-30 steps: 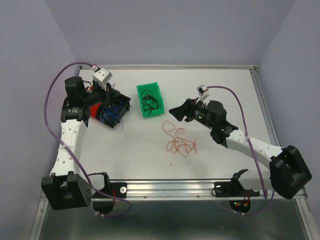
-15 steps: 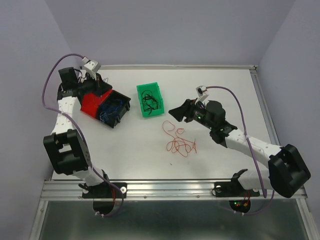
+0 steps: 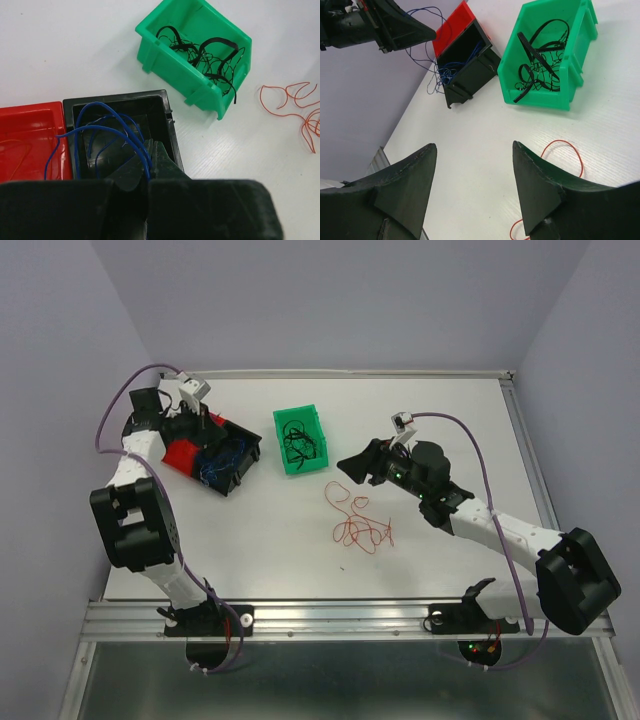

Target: Untangle the cables

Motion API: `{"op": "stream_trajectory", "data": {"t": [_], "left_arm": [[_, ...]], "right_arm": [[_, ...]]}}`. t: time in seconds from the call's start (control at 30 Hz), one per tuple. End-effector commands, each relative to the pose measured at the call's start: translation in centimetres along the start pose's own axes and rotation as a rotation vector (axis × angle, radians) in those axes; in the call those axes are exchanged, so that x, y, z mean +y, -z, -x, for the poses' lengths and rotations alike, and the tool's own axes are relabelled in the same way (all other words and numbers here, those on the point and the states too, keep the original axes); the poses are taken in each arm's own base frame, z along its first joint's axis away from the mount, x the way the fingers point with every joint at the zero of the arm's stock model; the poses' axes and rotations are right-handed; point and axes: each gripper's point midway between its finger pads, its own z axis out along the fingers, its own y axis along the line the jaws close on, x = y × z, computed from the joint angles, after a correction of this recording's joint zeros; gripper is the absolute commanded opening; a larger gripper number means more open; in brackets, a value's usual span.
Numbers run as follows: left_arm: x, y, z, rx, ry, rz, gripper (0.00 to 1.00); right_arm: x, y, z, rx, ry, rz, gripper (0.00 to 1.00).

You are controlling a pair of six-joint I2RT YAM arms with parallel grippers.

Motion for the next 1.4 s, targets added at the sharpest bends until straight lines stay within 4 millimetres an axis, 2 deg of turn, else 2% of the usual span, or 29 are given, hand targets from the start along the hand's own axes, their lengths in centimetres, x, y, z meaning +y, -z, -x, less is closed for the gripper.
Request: {"op": "stream_trajectory", "data": {"t": [0.0, 0.13, 0.2, 0.23, 0.27, 0.33, 0.5, 0.6, 0.87, 0.97, 1.0, 1.2, 1.3, 1.37], "left_arm": [[-0.5, -0.3, -1.0, 0.035, -0.059, 0.027, 0.0], [-2.3, -1.5, -2.4, 0.077, -0.09, 0.014, 0.0], [-2.5, -1.6, -2.5, 0.09, -0.107, 0.039, 0.0], [-2.8, -1.4, -1.5, 0.067, -0.143, 0.058, 0.0], [-3.1, -1.4, -1.8, 0.069, -0.139, 0.068, 0.0], [-3.7, -1.1, -1.0, 0.053, -0.171, 0.095, 0.0], [-4.8, -2.1, -1.8, 0.078, -0.16, 0.065, 0.0], [-6.2, -3.1, -2.2, 0.092, -0.163, 0.032, 0.0], [-7.7, -3.3, -2.6, 0.098, -0.133, -0.038, 0.0], [-7.2, -3.6, -3.0, 0.111, -0.1, -0.04, 0.0], [-6.6, -3.3, -2.5, 0.094, -0.082, -0.043, 0.0], [-4.4, -3.5, -4.8, 0.137, 0.013, -0.091, 0.0], [-4.6, -3.5, -5.7, 0.162, 0.048, -0.142, 0.0], [-4.0, -3.6, -6.8, 0.181, 0.081, -0.152, 0.0]], "right_arm": [[0.8, -0.1, 0.2, -0.007, 0.017, 0.034, 0.67], [0.8, -0.1, 0.2, -0.007, 0.016, 0.032, 0.67], [0.8, -0.1, 0.1, -0.006, 0.016, 0.033, 0.67], [0.7, -0.1, 0.2, -0.009, 0.017, 0.031, 0.67], [0.8, -0.1, 0.2, -0.009, 0.017, 0.031, 0.67], [0.8, -0.1, 0.2, -0.01, 0.017, 0.032, 0.67], [0.8, -0.1, 0.3, -0.01, 0.014, 0.032, 0.67], [0.9, 0.0, 0.3, -0.009, 0.014, 0.036, 0.67], [0.9, -0.1, 0.2, -0.008, 0.012, 0.033, 0.67], [0.8, -0.1, 0.2, -0.006, 0.01, 0.032, 0.67], [0.8, -0.1, 0.2, -0.006, 0.01, 0.033, 0.67], [1.0, 0.0, 0.2, -0.004, 0.008, 0.037, 0.67], [0.9, 0.0, 0.2, -0.006, 0.007, 0.035, 0.67], [0.8, -0.1, 0.2, -0.005, 0.005, 0.033, 0.67]]}}
